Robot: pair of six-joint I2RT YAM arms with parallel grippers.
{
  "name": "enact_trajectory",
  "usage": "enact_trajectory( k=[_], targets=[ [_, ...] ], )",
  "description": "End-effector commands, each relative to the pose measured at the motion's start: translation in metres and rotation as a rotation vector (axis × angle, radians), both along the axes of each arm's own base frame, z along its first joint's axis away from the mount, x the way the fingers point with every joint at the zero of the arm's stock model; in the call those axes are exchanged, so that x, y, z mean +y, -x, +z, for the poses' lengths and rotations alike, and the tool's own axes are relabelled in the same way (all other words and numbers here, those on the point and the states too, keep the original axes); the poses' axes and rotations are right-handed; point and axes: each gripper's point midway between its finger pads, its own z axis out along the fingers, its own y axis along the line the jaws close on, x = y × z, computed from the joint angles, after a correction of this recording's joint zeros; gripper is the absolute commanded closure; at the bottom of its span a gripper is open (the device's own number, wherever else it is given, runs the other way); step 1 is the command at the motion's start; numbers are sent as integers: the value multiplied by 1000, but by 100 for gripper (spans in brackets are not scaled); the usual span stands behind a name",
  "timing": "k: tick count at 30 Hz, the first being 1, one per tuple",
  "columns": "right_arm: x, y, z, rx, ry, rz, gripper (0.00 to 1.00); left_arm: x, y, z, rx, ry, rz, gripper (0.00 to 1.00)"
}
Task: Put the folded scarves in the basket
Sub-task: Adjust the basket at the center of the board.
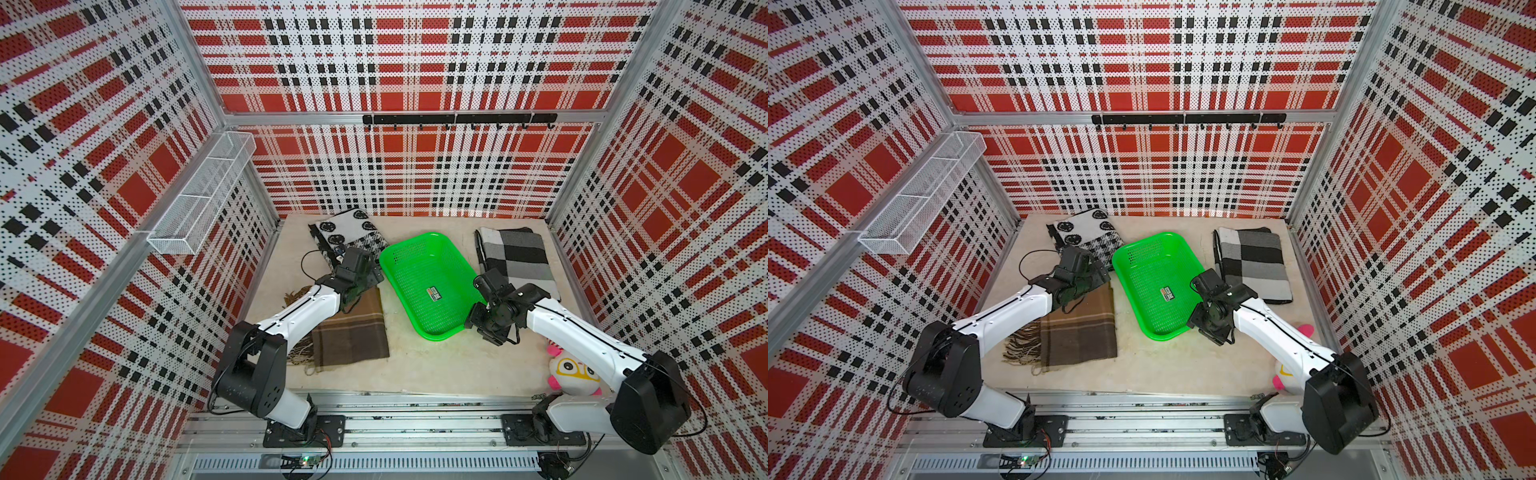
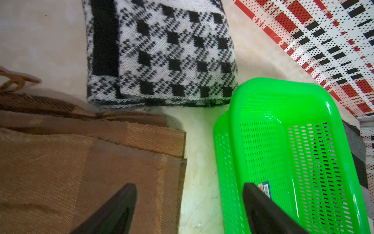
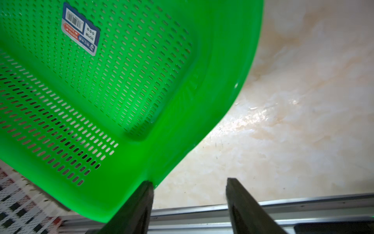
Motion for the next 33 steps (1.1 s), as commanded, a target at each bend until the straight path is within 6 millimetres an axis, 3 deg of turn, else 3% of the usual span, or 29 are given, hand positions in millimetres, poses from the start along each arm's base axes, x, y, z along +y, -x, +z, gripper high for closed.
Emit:
enact_trajectory(
  k=[1,4,9,12,16,21,25,33],
  targets=[
    [12,-18,-4,-38,-25,-56,36,-6,-5,4,-28,17,-34,12],
    [19,-26,0,-85,-46,-84,36,-7,-4,14,-58,25,-39,12],
    [27,-23,13,-113,-66,-109,36,-7,8,26,-87,45,-60,13],
    [26,-28,29,-158,-51,-115,28,-3,16,24,-84,51,-55,14],
    [40,-29,10,-93,-73,-93,27,0,23,17,-73,58,-43,14],
    [47,-37,-18,-63,-44,-101,37,5,29,11,-65,54,-38,15],
    [27,-38,-24,-55,69,-145,51,12,35,9,-67,43,-34,15],
    [-36,-26,-21,-51,183,-189,73,21,38,13,-84,54,-24,15]
  ],
)
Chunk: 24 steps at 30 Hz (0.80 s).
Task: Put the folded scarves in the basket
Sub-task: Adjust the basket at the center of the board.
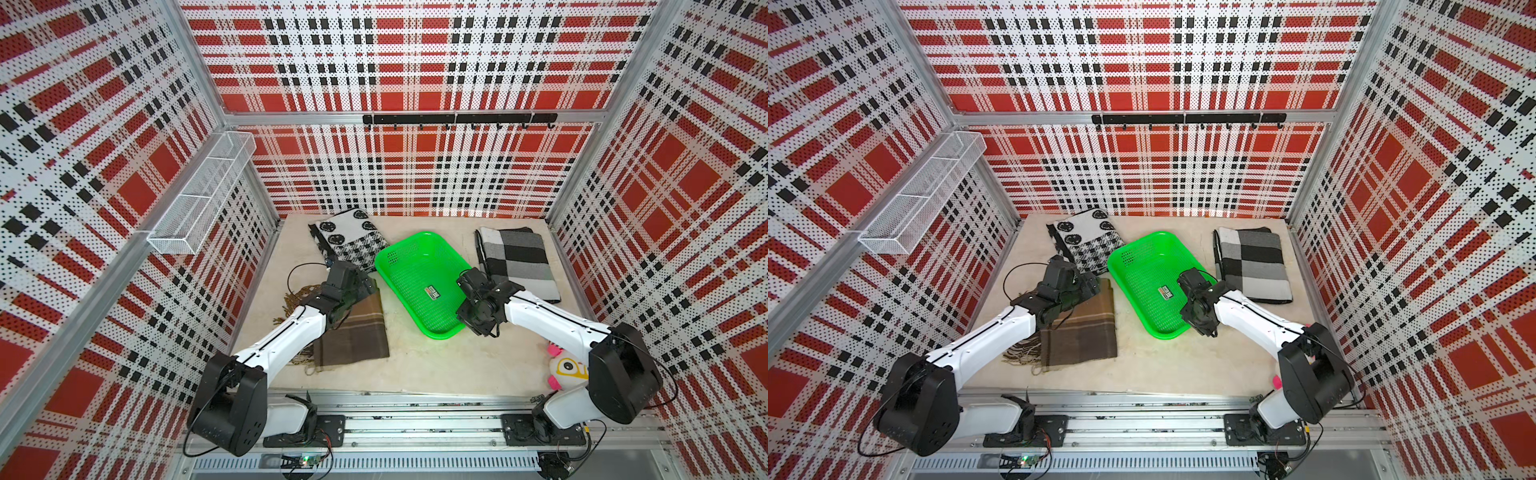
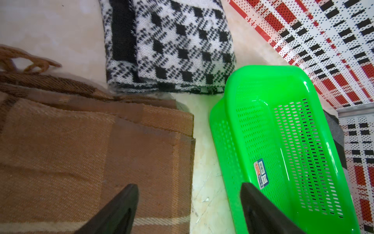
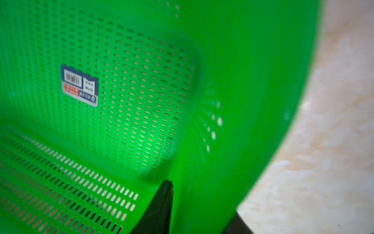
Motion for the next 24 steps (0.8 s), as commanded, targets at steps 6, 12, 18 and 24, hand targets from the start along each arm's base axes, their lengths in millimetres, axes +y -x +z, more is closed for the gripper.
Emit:
enact_trajectory(
  k=[6,12,18,24],
  targets=[
    [-67,15,11,40,226,154,80,8,3,-4,-10,9,2,15],
    [-106,18,14,45,275,150,85,31,7,-38,80,26,51,21],
    [-98,8,9,37,271,299,92,40,-3,-60,144,37,58,27],
    [-92,-30,22,-16,314,363,97,39,-11,-61,138,47,69,28]
  ],
)
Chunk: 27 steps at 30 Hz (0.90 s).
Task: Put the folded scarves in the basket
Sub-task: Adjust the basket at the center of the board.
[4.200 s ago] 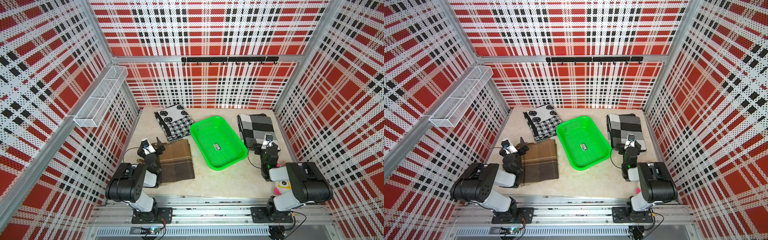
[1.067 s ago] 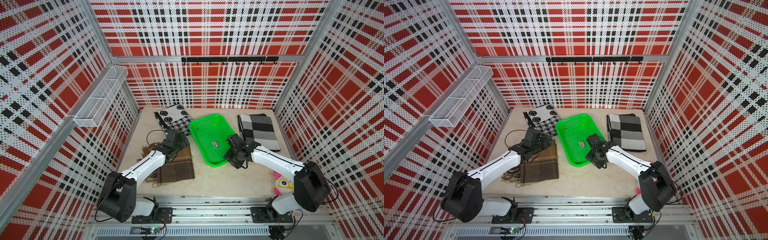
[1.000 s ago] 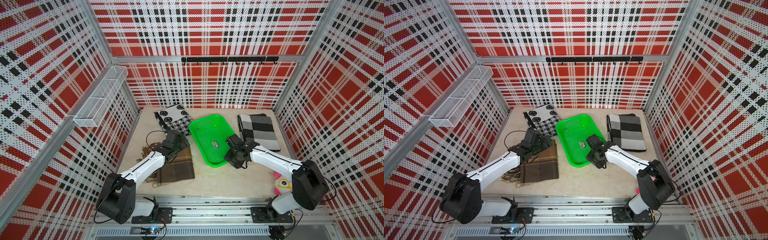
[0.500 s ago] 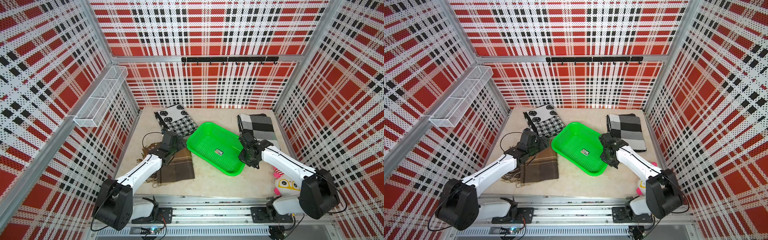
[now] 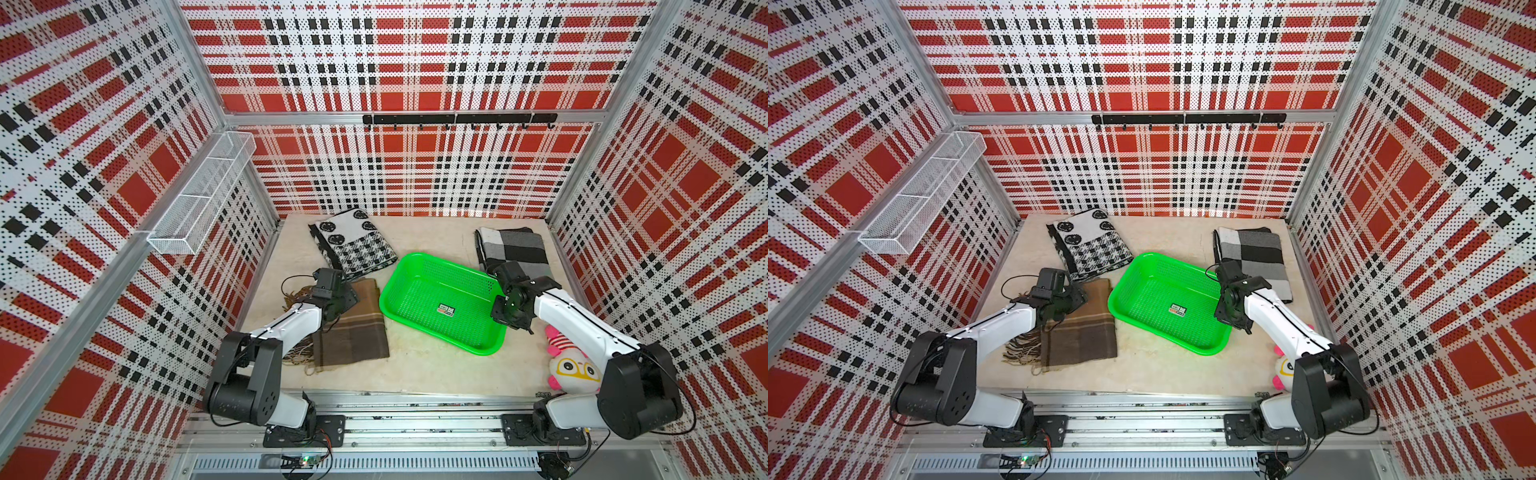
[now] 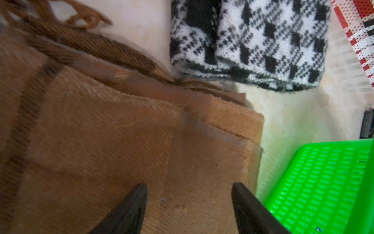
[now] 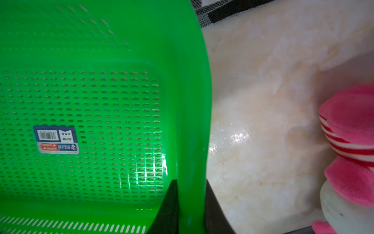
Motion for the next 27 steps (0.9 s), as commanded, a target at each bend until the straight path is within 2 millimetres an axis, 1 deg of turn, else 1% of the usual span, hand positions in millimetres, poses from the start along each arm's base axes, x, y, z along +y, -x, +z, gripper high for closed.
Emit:
enact_trajectory(
  k=[1,5,6,9,16,19,22,23,24,26,27],
  targets=[
    [0,-33,16,-57,73,100,98,-4,-15,14,-58,17,-7,28],
    [3,-64,15,-40,99,158,100,0,-16,12,-58,14,6,28],
    [1,-74,14,-39,124,180,100,0,-16,11,-58,14,8,28],
    [-5,-96,12,-32,169,205,100,2,-16,7,-51,20,13,28],
    [-11,-150,3,-42,164,255,100,-2,-15,7,-55,44,10,29],
    [-16,-169,4,-53,194,262,99,1,-13,7,-57,34,16,29],
    [-19,-182,3,-66,179,238,96,8,-10,4,-50,28,30,30],
    [-18,-185,4,-73,172,233,93,10,-10,5,-49,28,35,30],
    [-17,-187,5,-80,164,227,83,13,-8,3,-42,24,42,31],
    [-16,-187,11,-107,155,212,57,18,-7,3,-35,20,54,32],
    [-16,-186,16,-123,151,199,47,22,-6,2,-33,20,63,34]
  ],
)
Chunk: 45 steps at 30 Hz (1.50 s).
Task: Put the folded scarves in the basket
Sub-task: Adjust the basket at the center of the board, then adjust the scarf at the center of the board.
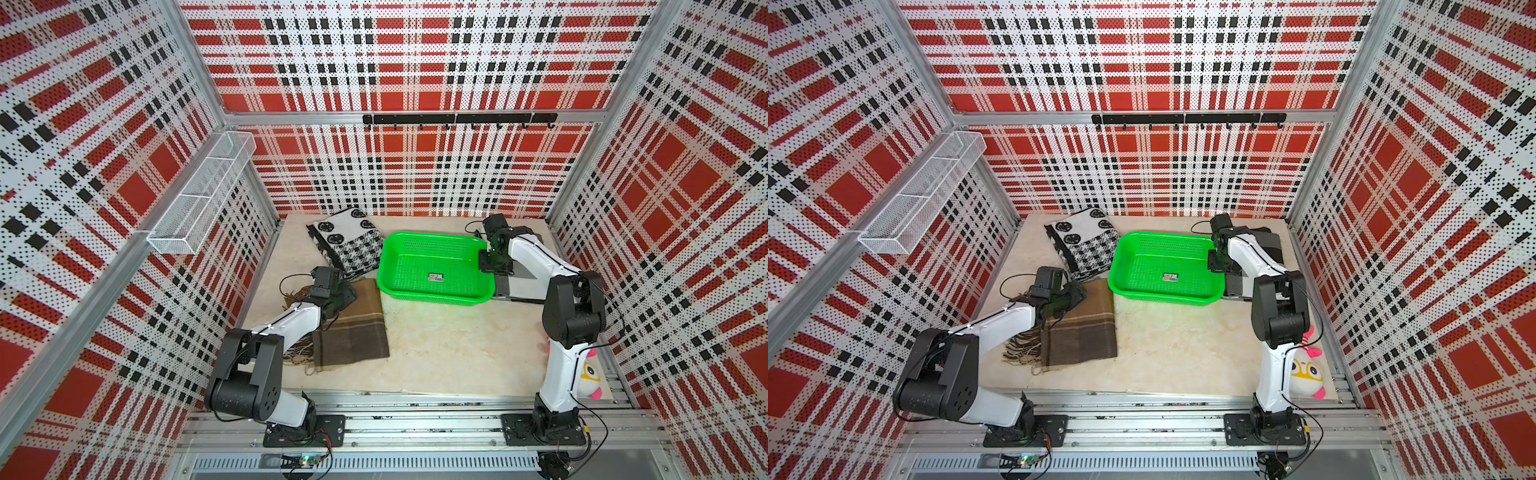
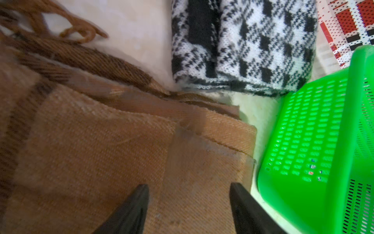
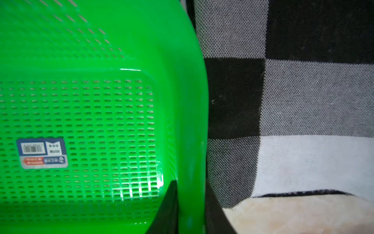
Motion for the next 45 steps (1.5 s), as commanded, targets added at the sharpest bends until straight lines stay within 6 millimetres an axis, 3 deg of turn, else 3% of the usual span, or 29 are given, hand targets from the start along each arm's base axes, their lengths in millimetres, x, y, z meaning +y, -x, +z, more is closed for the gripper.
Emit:
enact_trajectory(
  k=[1,3,7,10,11,13,18,20,21,24,28,33,39,45],
  targets=[
    [-13,-4,18,-76,31,-57,38,14,6,0,4,-8,31,35],
    [-8,6,34,-107,-14,-73,29,21,7,-1,7,-8,50,36],
    [-1,31,79,-212,-17,-109,25,39,6,-2,10,-8,90,36],
    [22,56,105,-284,-20,-98,26,49,-1,-3,16,-9,101,36],
    [39,65,110,-304,-45,-84,28,50,-4,-4,19,-8,100,36],
    [84,82,113,-334,-90,9,32,50,-10,-5,27,-6,92,37],
    [264,142,80,-254,-324,461,37,51,-19,-10,41,-12,89,40],
    [323,168,64,-197,-351,609,39,53,-21,-12,44,-19,96,41],
    [349,179,56,-172,-352,674,40,54,-22,-14,48,-19,99,42],
    [400,200,31,-89,-362,825,45,57,-24,-18,54,-11,107,43],
    [430,212,1,5,-375,899,48,63,-22,-28,69,18,129,44],
    [439,216,-42,122,-333,936,47,73,-11,-37,85,59,168,46],
    [427,177,-63,128,-261,828,49,89,14,-41,91,57,236,48],
    [431,133,-61,84,-279,757,49,100,26,-45,94,65,270,49]
  ],
)
